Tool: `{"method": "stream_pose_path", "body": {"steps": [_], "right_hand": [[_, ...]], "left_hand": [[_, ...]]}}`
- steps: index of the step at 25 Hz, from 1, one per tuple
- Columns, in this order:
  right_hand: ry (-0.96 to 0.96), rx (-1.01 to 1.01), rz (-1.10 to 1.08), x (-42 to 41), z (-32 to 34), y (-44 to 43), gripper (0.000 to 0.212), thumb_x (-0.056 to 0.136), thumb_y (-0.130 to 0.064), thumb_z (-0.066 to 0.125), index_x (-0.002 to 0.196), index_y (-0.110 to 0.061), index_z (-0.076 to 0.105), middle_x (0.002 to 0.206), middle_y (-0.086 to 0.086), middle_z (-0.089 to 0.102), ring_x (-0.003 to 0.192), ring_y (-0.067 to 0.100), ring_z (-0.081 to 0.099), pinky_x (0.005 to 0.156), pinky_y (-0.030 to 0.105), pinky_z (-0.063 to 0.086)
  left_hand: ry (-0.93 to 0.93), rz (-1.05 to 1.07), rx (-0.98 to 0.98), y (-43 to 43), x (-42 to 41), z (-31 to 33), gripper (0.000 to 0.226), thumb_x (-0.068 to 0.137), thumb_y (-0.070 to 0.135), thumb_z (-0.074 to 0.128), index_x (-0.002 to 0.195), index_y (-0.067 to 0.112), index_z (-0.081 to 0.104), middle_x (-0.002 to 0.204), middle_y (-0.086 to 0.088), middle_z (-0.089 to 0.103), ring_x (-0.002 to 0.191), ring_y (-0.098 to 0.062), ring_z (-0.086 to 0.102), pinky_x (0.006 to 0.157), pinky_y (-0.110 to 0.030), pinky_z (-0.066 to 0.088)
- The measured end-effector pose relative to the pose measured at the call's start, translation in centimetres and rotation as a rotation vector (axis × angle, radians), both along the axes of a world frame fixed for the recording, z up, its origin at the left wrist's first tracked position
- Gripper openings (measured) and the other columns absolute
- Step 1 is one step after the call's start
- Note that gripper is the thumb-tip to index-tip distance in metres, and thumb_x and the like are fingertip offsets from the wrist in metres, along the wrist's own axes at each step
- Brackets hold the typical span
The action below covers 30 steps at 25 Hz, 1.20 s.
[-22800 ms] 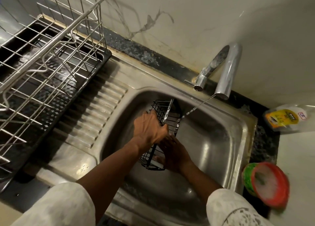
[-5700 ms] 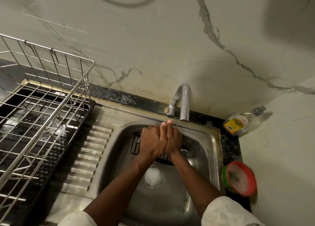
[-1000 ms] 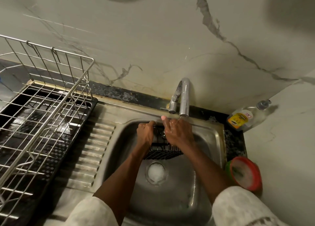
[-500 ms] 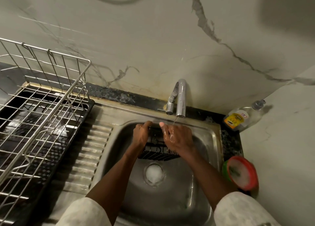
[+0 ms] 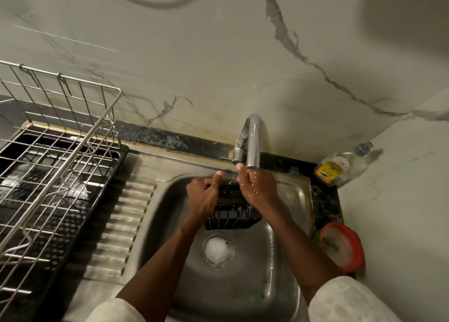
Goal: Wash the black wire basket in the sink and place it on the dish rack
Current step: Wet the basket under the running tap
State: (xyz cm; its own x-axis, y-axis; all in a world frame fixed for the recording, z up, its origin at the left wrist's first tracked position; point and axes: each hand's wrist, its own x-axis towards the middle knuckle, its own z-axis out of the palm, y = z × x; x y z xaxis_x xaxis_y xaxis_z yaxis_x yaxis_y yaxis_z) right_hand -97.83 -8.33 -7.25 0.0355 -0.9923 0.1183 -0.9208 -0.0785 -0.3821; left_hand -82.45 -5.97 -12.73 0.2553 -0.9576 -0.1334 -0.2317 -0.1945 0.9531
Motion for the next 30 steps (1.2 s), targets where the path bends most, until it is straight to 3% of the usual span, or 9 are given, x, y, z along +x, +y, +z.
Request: {"method": "stream_pose_path", "body": {"steps": [2, 5, 7, 10, 13, 17, 20, 25, 30], "right_hand": [[-0.159, -0.050, 0.036, -1.0, -1.1, 0.7, 0.044, 0.104, -0.049, 0.044, 0.075, -0.023, 0.063, 0.068, -0.008, 0.064, 0.062, 0.012, 0.062, 0.057, 0.027, 0.049], [-0.550, 0.116, -0.043, -0.7, -2.3, 1.4, 0.044, 0.104, -0.052, 0.043, 0.074, -0.024, 0.059, 0.065, -0.004, 0.061, 0.062, 0.014, 0.061, 0.061, 0.041, 0.053], [-0.679, 0.139, -0.077, 0.3, -2.0, 1.7, 0.051, 0.104, -0.051, 0.042, 0.066, -0.019, 0.054, 0.057, -0.002, 0.055, 0.054, 0.013, 0.055, 0.054, 0.040, 0.049], [-0.500, 0.149, -0.058, 2.3, -0.1, 2.1, 0.056, 0.106, -0.051, 0.033, 0.061, -0.023, 0.048, 0.058, -0.005, 0.050, 0.052, 0.007, 0.049, 0.055, 0.025, 0.038], [-0.179, 0.110, 0.020, 4.3, 0.7, 2.1, 0.066, 0.109, -0.047, 0.026, 0.061, -0.015, 0.059, 0.062, 0.001, 0.062, 0.059, 0.012, 0.056, 0.068, 0.027, 0.040], [-0.306, 0.231, -0.011, 3.9, -1.3, 2.1, 0.061, 0.108, -0.049, 0.026, 0.079, -0.016, 0.068, 0.076, 0.001, 0.069, 0.071, 0.007, 0.060, 0.076, 0.027, 0.044], [-0.295, 0.248, -0.023, 3.1, -2.7, 3.0, 0.063, 0.105, -0.059, 0.026, 0.080, -0.018, 0.068, 0.070, -0.005, 0.067, 0.067, 0.000, 0.061, 0.072, 0.025, 0.050], [-0.012, 0.335, -0.096, 3.6, -2.4, 1.1, 0.071, 0.104, -0.061, 0.024, 0.075, -0.013, 0.067, 0.072, 0.002, 0.064, 0.068, 0.013, 0.058, 0.073, 0.030, 0.046], [-0.215, 0.218, -0.063, 7.0, -2.8, 2.2, 0.066, 0.105, -0.055, 0.018, 0.099, -0.015, 0.069, 0.094, -0.002, 0.068, 0.094, 0.015, 0.063, 0.101, 0.037, 0.045]], "left_hand": [[0.130, 0.032, 0.084, -0.2, 0.4, -0.1, 0.048, 0.096, 0.042, 0.069, 0.069, 0.002, 0.070, 0.068, -0.011, 0.073, 0.061, -0.030, 0.069, 0.068, -0.048, 0.062], [0.399, 0.045, 0.135, -0.8, 2.3, 0.1, 0.037, 0.098, 0.032, 0.068, 0.095, -0.003, 0.077, 0.089, -0.013, 0.079, 0.084, -0.030, 0.077, 0.081, -0.038, 0.062], [0.491, 0.024, 0.118, -0.6, 3.8, 0.4, 0.031, 0.099, 0.026, 0.065, 0.097, -0.002, 0.078, 0.091, -0.014, 0.079, 0.086, -0.028, 0.077, 0.078, -0.033, 0.061], [0.064, -0.010, -0.004, -0.6, 4.7, 0.0, 0.044, 0.104, 0.033, 0.058, 0.080, 0.002, 0.076, 0.069, -0.003, 0.074, 0.063, -0.015, 0.070, 0.065, -0.032, 0.056], [-0.257, -0.209, -0.222, 0.0, 3.0, 0.6, 0.057, 0.109, 0.046, 0.038, 0.067, 0.022, 0.066, 0.058, 0.008, 0.063, 0.053, -0.006, 0.061, 0.056, -0.029, 0.052], [-0.084, -0.206, -0.160, 1.0, 0.2, 0.0, 0.059, 0.107, 0.058, 0.036, 0.065, 0.028, 0.065, 0.056, 0.002, 0.063, 0.051, -0.015, 0.062, 0.050, -0.037, 0.053], [-0.059, -0.066, -0.060, 1.6, 0.1, -1.8, 0.069, 0.103, 0.062, 0.039, 0.062, 0.012, 0.063, 0.053, -0.008, 0.062, 0.048, -0.030, 0.061, 0.046, -0.049, 0.050], [0.058, -0.040, -0.107, 1.3, 0.1, -0.4, 0.052, 0.106, 0.030, 0.057, 0.056, 0.017, 0.064, 0.051, 0.001, 0.064, 0.042, -0.011, 0.057, 0.043, -0.025, 0.045], [0.020, -0.047, -0.125, 0.8, 1.5, -0.6, 0.053, 0.102, 0.017, 0.058, 0.050, 0.006, 0.056, 0.043, -0.007, 0.052, 0.039, -0.012, 0.043, 0.044, -0.024, 0.035]]}}
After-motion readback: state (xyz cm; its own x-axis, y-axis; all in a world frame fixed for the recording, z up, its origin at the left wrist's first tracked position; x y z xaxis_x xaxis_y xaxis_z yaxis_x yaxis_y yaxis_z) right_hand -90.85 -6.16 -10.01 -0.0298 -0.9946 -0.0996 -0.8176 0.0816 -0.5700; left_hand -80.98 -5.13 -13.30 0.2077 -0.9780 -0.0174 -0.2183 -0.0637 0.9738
